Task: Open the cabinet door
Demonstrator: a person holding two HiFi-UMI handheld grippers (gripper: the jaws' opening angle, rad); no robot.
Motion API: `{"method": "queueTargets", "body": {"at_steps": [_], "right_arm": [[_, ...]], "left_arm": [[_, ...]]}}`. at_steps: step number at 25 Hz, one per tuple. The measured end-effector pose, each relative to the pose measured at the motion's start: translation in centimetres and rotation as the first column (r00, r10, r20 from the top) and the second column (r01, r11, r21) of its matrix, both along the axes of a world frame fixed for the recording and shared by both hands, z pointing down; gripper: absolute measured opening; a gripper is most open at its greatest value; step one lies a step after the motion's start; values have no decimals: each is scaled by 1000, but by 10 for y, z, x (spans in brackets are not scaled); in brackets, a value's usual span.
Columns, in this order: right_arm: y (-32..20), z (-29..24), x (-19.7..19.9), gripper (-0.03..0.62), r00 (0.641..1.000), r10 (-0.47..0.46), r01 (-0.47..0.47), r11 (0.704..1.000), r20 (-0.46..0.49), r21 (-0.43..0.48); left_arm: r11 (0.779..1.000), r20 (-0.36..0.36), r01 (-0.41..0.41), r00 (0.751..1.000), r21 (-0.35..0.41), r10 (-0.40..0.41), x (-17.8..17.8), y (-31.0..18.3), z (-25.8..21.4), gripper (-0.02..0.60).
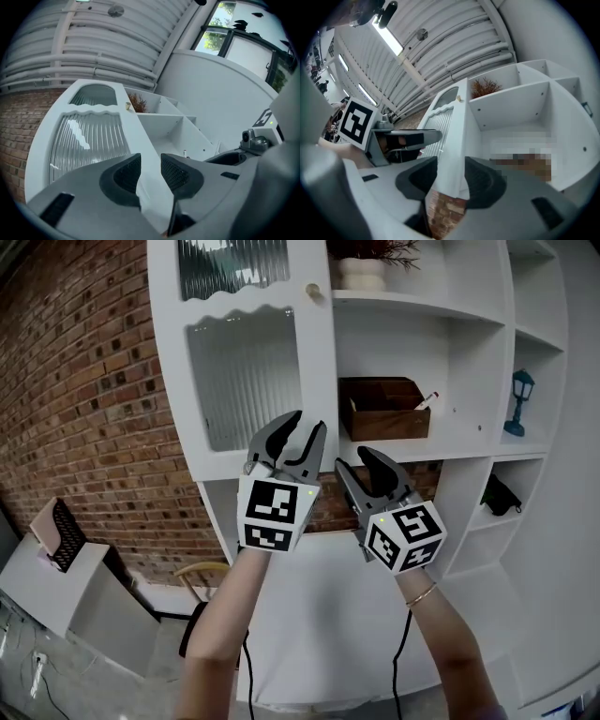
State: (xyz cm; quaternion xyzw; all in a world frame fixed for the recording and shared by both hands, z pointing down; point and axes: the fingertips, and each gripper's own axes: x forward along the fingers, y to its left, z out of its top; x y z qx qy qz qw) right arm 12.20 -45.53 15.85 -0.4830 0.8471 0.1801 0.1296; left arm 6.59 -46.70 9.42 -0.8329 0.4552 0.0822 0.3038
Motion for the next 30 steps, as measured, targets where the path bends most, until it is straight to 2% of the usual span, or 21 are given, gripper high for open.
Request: {"method": "queueTargets", "body": {"at_steps": [8, 17, 23, 30], "right_arm": [[-12, -29, 4, 173, 1000, -10, 9, 999, 8, 49], [-19, -47, -2, 173, 1000, -24, 24, 997, -4, 79], [-25, -48, -7, 175, 999, -31, 32, 996, -22, 79], [-28, -52, -5, 175, 999, -31, 32, 996, -22, 83]], "left_arm": [[993, 59, 62, 996, 102, -69, 9, -10, -62, 120], [972, 83, 137, 984, 192, -155, 14, -18, -128, 121], [965, 62, 171, 980, 197, -187, 11, -25, -163, 124], [952, 81, 218, 967, 216, -240, 16, -32, -186, 130]]}}
